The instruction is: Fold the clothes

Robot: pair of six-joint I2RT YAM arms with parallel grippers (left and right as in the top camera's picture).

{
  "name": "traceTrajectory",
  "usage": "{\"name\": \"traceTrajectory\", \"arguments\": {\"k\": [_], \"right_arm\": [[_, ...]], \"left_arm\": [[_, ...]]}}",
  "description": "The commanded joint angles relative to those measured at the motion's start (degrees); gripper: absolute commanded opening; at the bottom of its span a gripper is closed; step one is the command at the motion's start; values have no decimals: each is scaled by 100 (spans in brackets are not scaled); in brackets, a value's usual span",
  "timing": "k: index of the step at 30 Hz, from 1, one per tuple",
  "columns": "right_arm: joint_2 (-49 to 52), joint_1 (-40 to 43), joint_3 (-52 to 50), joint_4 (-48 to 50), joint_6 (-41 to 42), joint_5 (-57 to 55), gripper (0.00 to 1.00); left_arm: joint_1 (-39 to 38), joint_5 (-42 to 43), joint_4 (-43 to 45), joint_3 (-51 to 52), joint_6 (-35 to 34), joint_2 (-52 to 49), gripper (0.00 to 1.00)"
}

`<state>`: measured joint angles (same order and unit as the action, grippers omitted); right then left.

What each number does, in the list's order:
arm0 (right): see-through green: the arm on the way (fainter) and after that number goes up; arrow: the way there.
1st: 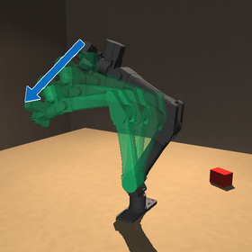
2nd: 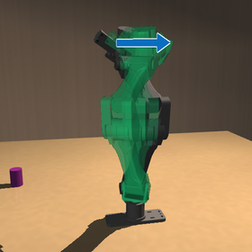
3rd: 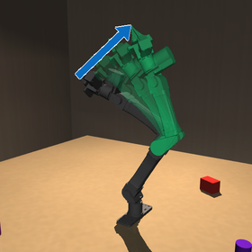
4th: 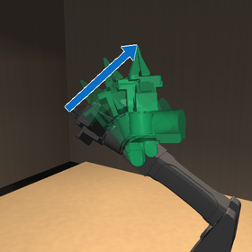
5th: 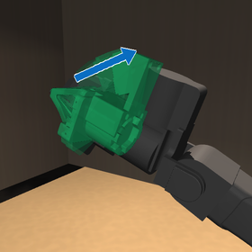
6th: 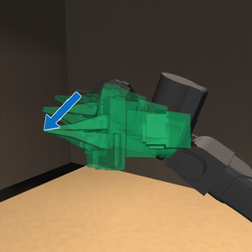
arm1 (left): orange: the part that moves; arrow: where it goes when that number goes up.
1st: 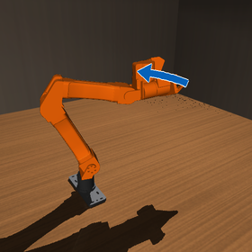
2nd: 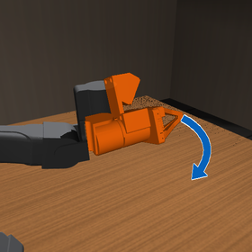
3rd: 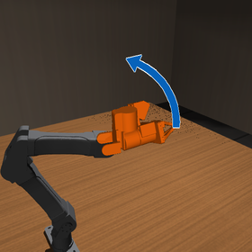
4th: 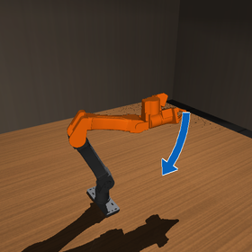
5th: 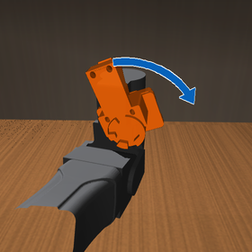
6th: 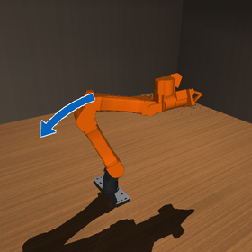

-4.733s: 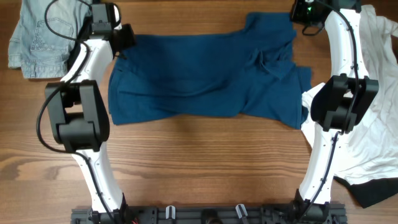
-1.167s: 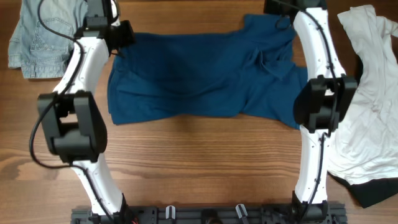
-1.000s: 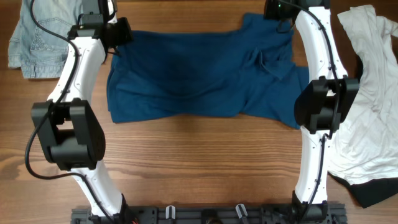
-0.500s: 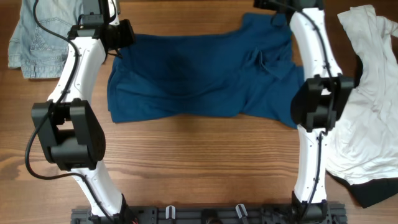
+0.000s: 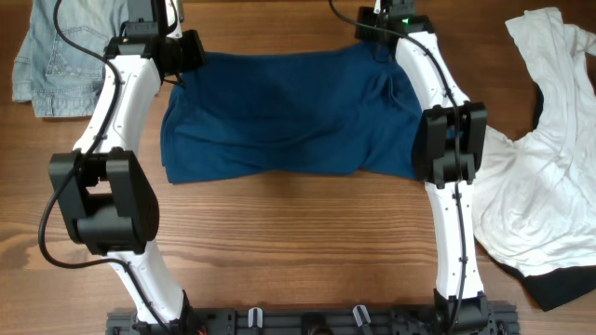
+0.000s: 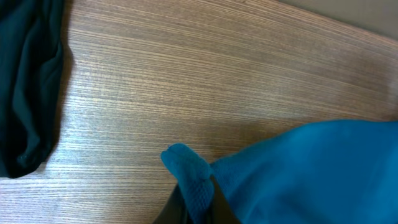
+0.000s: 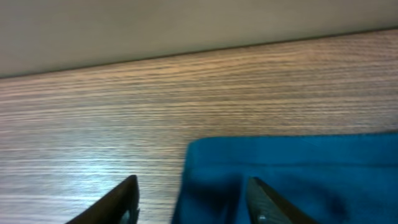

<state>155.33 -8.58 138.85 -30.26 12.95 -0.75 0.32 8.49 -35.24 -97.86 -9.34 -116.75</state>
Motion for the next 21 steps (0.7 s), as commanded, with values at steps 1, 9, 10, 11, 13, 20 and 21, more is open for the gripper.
{"name": "traceTrajectory", "arguments": {"k": [1, 9, 10, 11, 13, 20, 21], "right_arm": [[264, -2, 31, 4, 98, -535, 45], [275, 13, 31, 13, 85, -785, 13], [269, 17, 33, 20, 101, -785, 7], [247, 24, 35, 26, 105, -776, 5], [160, 42, 35, 22, 96, -758, 4], [-616, 81, 35, -699, 92, -621, 4], [-772, 90, 35, -929, 92, -538, 4]], "left_arm": [[-22, 37, -11, 15, -11, 46, 4], [-20, -109, -7, 15, -11, 44, 4], [-20, -133, -9, 15, -11, 42, 4], [-22, -166, -9, 15, -11, 39, 4], [-20, -251, -9, 15, -11, 37, 4], [-7, -509, 46, 13, -7, 37, 4], [0, -535, 61, 13, -7, 39, 4]]}}
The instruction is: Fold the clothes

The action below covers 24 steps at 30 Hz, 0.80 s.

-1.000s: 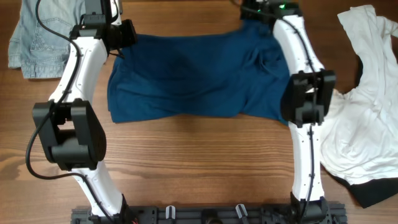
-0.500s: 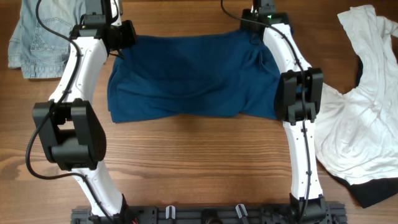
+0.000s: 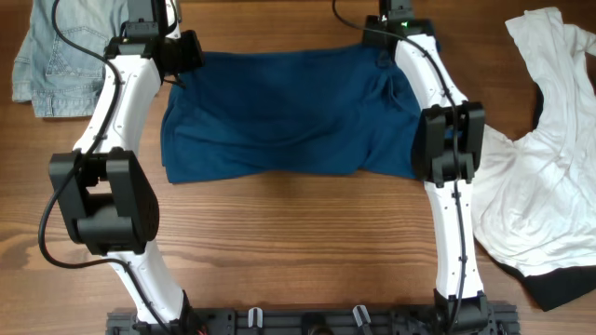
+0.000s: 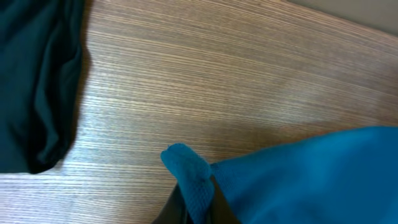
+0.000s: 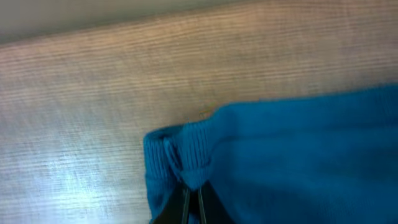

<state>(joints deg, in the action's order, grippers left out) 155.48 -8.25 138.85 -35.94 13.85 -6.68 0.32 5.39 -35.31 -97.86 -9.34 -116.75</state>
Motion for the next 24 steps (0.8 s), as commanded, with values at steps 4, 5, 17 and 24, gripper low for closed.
{"name": "traceTrajectory", "arguments": {"k": [4, 5, 17, 24], "right_arm": [[-1469, 74, 35, -1408, 9, 337, 4], [-1637, 76, 35, -1663, 7, 374, 4], [-2597, 72, 33, -4734, 114, 979, 4], [-2750, 70, 33, -5624, 168, 763, 4]], "left_arm": [[72, -227, 79, 13, -9, 39, 4], [90, -227, 70, 13, -9, 39, 4], [109, -227, -546, 13, -7, 39, 4], [109, -232, -1180, 13, 293, 39, 4]]}}
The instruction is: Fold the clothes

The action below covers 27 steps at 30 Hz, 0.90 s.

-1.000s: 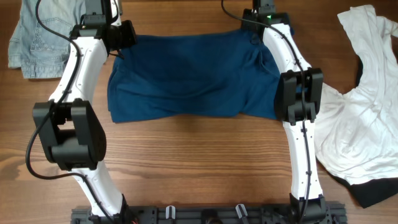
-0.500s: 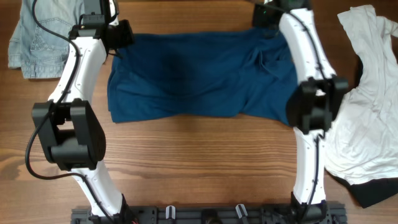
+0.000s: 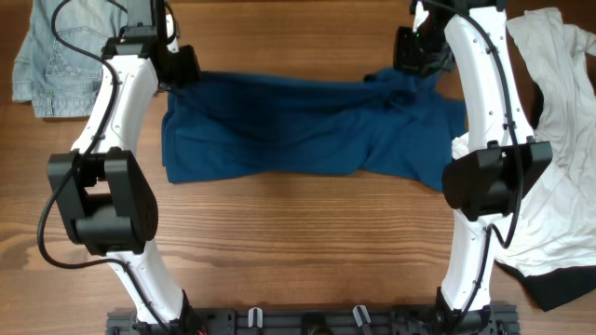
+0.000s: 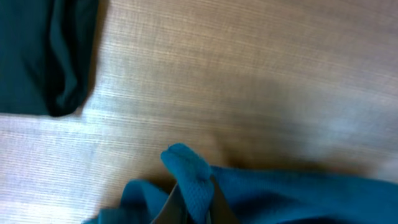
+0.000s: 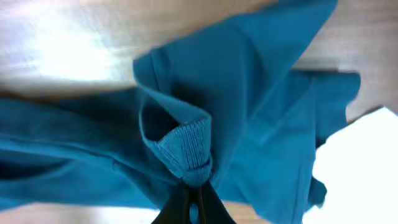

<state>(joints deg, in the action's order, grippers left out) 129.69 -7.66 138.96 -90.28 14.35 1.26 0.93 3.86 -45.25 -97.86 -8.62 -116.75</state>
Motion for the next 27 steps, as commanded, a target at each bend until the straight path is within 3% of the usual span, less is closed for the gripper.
{"name": "traceTrajectory", "arguments": {"k": [1, 7, 18, 25, 27], "right_arm": [[-225, 11, 20, -192, 107, 15, 4], [-522, -94, -339, -188, 83, 262, 4], [-531, -520, -2310, -7, 459, -155, 4], [-531, -678, -2883, 282, 131, -166, 5], [-549, -680, -2881, 334, 35, -142, 9]], "left_arm": [[48, -76, -256, 13, 221, 39, 4], [46, -76, -616, 13, 219, 39, 4], [48, -79, -964, 15, 240, 39, 4], [46, -96, -1182, 52, 238, 39, 4], [46, -94, -1207, 68, 238, 37, 16]]}}
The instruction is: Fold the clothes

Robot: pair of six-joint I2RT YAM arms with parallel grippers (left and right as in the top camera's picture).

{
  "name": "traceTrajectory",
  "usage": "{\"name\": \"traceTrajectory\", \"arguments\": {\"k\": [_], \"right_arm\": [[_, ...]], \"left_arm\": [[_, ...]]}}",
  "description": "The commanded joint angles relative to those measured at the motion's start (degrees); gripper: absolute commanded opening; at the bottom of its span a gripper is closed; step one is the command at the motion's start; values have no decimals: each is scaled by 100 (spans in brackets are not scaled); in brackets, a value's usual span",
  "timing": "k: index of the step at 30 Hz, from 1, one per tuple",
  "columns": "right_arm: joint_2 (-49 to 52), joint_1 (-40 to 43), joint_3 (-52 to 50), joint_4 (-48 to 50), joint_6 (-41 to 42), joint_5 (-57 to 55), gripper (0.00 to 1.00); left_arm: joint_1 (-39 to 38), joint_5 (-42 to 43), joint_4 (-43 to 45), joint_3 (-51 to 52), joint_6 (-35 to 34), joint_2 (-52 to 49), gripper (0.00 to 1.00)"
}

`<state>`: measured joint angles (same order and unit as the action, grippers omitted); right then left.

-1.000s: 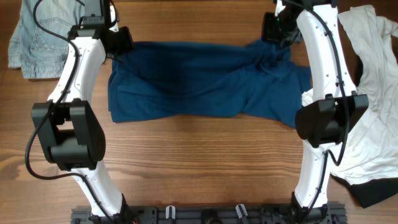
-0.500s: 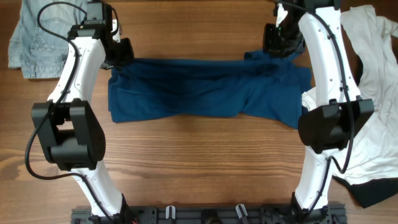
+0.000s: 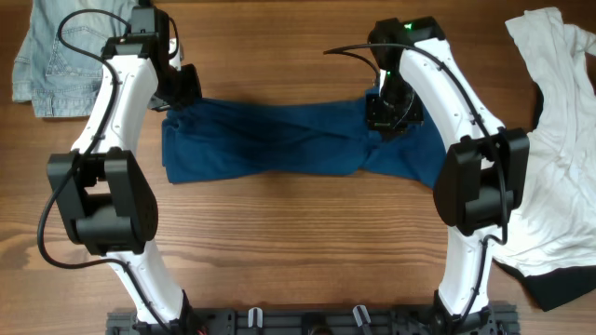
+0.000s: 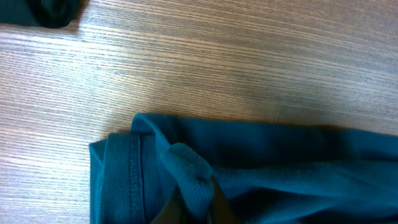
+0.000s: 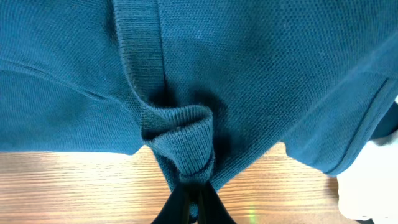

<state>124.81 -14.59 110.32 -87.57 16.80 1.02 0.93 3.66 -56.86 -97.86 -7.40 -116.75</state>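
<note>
A blue garment (image 3: pixel 279 140) lies across the table's far half, its far edge doubled over toward the front. My left gripper (image 3: pixel 173 107) is shut on the garment's left corner; in the left wrist view the fingers pinch a blue fold (image 4: pixel 189 177) above a stitched hem. My right gripper (image 3: pixel 384 124) is shut on the ribbed hem (image 5: pixel 186 146) near the garment's right part, with the cloth bunched and twisted around it. To the right of that grip the blue cloth spreads out flat on the wood.
Light denim jeans (image 3: pixel 60 46) lie at the far left corner. A white shirt (image 3: pixel 545 140) sprawls along the right side, with black fabric (image 3: pixel 563 284) at its near end. A dark cloth (image 4: pixel 53 9) shows at the top of the left wrist view.
Both grippers have come toward the front with the blue garment's far edge. The right gripper, then raised near the far right, is now lower and further left over the garment.
At first my left gripper was shut on the far left corner and my right stood open at the far right corner. Then the right was shut on the ribbed hem. Both then held the edge lifted; now it lies doubled over the garment.
</note>
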Motion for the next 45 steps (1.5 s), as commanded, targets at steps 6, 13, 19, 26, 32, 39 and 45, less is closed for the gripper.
{"name": "traceTrajectory", "arguments": {"k": [6, 13, 19, 26, 32, 39, 45], "right_arm": [[-162, 52, 153, 348, -658, 245, 22], [-772, 315, 317, 835, -1084, 632, 70], [-802, 629, 223, 1357, -1204, 752, 74], [-546, 708, -92, 2448, -1390, 769, 79], [50, 619, -111, 2970, -2763, 1257, 87], [413, 664, -111, 3239, -3530, 1259, 89], [660, 664, -111, 3388, -3528, 1261, 78]], "left_arm": [[46, -74, -223, 90, 116, 39, 65], [48, -76, -424, 92, 118, 37, 63], [92, -144, -101, 525, 118, 37, 51], [361, -140, 352, 894, 116, 37, 48], [407, -138, 378, 894, 116, 37, 48], [407, -116, 424, 894, 116, 37, 48], [407, -116, 417, 894, 116, 37, 48]]}}
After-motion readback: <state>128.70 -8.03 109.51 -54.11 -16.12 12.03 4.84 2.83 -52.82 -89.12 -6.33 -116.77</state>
